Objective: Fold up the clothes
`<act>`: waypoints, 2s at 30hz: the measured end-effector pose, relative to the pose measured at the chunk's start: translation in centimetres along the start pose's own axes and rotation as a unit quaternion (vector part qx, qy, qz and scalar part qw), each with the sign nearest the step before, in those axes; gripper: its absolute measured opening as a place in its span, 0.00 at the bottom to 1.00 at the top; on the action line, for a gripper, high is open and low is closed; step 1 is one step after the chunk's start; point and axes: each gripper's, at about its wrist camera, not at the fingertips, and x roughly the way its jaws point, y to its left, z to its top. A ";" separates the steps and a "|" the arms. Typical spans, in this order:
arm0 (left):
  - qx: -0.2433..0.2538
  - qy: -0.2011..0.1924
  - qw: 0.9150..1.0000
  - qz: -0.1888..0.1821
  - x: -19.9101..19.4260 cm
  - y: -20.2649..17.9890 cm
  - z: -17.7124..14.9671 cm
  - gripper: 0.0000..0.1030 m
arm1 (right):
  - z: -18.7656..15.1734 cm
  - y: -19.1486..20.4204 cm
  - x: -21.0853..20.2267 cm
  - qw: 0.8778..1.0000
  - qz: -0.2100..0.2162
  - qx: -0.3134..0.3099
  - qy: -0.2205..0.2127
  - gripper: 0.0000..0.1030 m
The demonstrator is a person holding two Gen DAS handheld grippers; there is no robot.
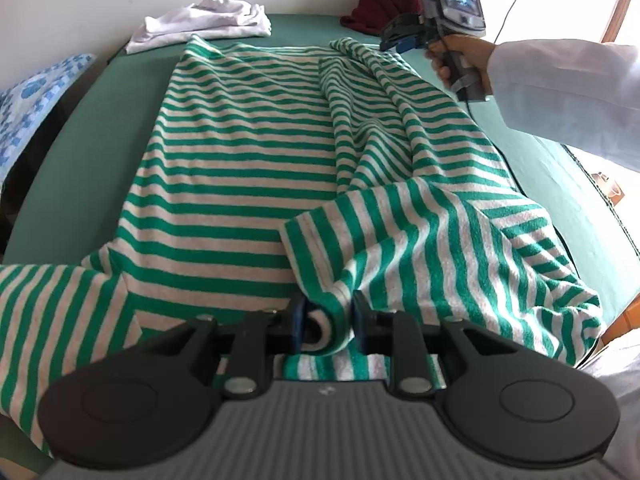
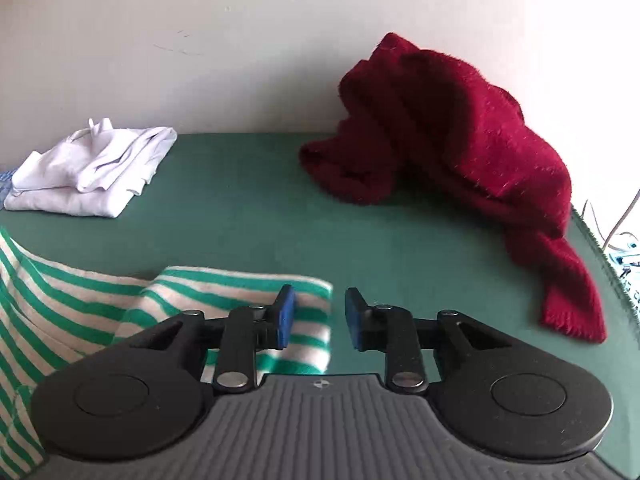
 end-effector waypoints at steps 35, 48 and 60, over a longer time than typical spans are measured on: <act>0.085 -0.043 0.980 -0.176 -1.3 -0.5 3.9 0.31 | -12.7 -2.3 -17.0 0.982 0.078 0.147 0.090 0.35; 0.056 -0.014 0.989 -0.135 1.7 -1.8 1.3 0.36 | -18.6 0.3 -25.2 0.970 0.189 0.107 0.107 0.41; -0.069 -0.040 0.997 -0.021 -1.7 -5.1 -1.4 0.49 | -16.3 1.2 -22.8 0.939 0.280 -0.024 0.197 0.47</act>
